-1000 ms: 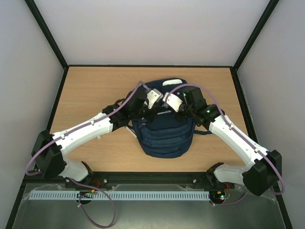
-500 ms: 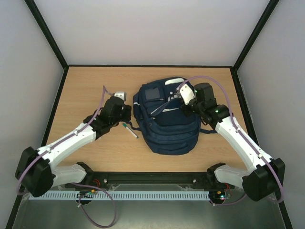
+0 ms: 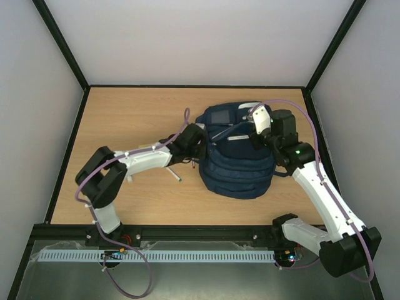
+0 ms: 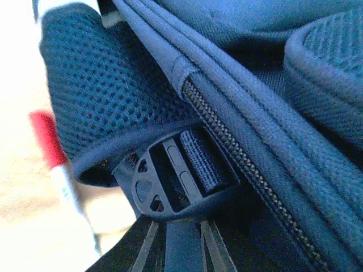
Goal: Pack the student bag
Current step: Place the stationery in the student bag, then pick up the stationery from the center of the board.
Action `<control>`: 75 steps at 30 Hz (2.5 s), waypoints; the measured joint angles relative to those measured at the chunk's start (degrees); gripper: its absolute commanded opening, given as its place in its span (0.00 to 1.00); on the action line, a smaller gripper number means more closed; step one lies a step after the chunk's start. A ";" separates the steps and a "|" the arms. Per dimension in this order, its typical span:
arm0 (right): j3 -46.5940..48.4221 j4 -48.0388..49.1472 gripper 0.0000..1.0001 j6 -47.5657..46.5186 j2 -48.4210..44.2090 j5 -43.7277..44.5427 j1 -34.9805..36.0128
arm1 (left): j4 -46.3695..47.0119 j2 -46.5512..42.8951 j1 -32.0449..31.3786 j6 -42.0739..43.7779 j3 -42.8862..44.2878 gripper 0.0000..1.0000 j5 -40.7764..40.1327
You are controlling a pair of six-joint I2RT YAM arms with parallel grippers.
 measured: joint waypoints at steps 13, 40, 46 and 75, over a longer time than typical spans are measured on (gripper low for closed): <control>-14.80 6.93 0.01 0.07 -11.47 2.49 -1.33 | -8.68 6.23 -0.11 3.08 12.74 0.57 -6.73; -21.53 10.14 0.01 0.17 -18.29 -4.72 -1.60 | -34.99 23.80 5.81 -4.81 35.69 0.41 -9.92; -21.53 10.14 0.01 0.24 -18.91 -5.33 -1.60 | -35.47 25.79 5.22 -6.21 35.58 0.38 -9.97; -21.75 10.16 0.01 0.46 -18.16 -7.08 -1.60 | -33.86 19.41 4.59 -5.33 24.39 0.04 -9.33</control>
